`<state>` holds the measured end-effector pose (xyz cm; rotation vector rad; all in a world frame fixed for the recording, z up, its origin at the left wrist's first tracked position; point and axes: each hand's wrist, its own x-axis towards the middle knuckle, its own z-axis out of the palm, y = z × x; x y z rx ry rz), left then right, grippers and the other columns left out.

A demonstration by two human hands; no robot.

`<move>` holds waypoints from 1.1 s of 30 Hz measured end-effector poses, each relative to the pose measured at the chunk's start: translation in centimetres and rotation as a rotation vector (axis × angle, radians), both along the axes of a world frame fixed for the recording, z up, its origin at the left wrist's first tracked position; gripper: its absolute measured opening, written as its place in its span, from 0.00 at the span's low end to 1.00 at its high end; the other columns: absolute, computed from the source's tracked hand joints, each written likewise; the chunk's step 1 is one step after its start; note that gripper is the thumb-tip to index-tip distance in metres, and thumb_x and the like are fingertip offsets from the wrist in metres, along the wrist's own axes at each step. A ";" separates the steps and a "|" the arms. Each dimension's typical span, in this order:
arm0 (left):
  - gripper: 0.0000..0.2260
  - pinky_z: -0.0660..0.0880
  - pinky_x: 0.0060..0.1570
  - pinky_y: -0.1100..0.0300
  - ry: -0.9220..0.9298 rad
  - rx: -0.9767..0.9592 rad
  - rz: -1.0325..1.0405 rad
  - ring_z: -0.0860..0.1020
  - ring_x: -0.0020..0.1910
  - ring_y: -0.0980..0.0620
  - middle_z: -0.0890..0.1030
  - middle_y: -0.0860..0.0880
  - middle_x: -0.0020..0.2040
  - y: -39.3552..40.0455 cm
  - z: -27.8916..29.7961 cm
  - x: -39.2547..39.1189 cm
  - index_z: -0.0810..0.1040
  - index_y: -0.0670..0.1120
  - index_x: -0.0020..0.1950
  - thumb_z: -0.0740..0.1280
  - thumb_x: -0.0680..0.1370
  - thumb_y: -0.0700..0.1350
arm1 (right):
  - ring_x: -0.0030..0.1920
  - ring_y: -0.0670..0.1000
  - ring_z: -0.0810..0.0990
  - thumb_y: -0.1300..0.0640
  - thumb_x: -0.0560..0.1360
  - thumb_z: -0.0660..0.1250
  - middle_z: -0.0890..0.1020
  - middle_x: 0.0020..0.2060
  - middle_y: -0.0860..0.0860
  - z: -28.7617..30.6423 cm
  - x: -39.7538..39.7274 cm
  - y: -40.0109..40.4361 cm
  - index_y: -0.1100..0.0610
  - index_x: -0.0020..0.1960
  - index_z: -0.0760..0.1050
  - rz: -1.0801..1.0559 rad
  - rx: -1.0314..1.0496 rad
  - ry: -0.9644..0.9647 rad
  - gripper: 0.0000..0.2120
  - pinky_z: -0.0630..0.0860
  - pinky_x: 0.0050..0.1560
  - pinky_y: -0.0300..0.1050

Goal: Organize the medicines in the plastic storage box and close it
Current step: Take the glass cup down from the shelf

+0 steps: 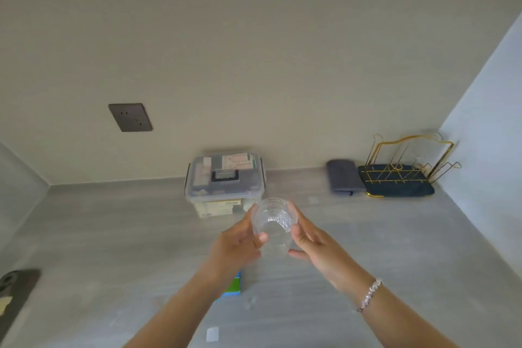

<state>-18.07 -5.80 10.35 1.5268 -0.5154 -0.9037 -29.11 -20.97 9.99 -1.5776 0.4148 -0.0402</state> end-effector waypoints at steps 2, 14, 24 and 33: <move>0.24 0.73 0.60 0.53 0.071 0.021 -0.009 0.74 0.60 0.61 0.79 0.66 0.56 -0.3 -2.1 0.2 0.69 0.66 0.65 0.70 0.70 0.57 | 0.67 0.37 0.66 0.36 0.71 0.58 0.66 0.68 0.33 -2.5 0.0 0.0 0.29 0.68 0.55 -0.008 0.067 0.019 0.26 0.72 0.65 0.44; 0.13 0.71 0.63 0.55 0.341 0.144 0.168 0.69 0.67 0.52 0.70 0.53 0.69 -0.9 -12.1 -0.3 0.68 0.67 0.63 0.57 0.78 0.57 | 0.74 0.44 0.53 0.48 0.78 0.59 0.52 0.75 0.44 -11.7 0.3 0.9 0.29 0.67 0.55 -0.086 0.376 0.162 0.23 0.70 0.64 0.36; 0.13 0.67 0.67 0.54 0.444 0.152 0.204 0.67 0.69 0.52 0.70 0.53 0.69 -1.3 -14.7 -1.2 0.68 0.67 0.61 0.57 0.77 0.58 | 0.75 0.46 0.56 0.44 0.76 0.57 0.56 0.75 0.42 -14.2 0.2 1.2 0.35 0.70 0.58 -0.194 0.495 0.213 0.24 0.65 0.70 0.48; 0.19 0.64 0.69 0.52 0.417 0.151 0.202 0.65 0.70 0.52 0.69 0.54 0.68 -1.5 -14.9 -2.0 0.65 0.59 0.70 0.56 0.78 0.57 | 0.73 0.45 0.59 0.37 0.71 0.59 0.61 0.73 0.42 -14.8 -0.2 1.2 0.41 0.73 0.57 -0.170 0.433 0.219 0.31 0.65 0.70 0.50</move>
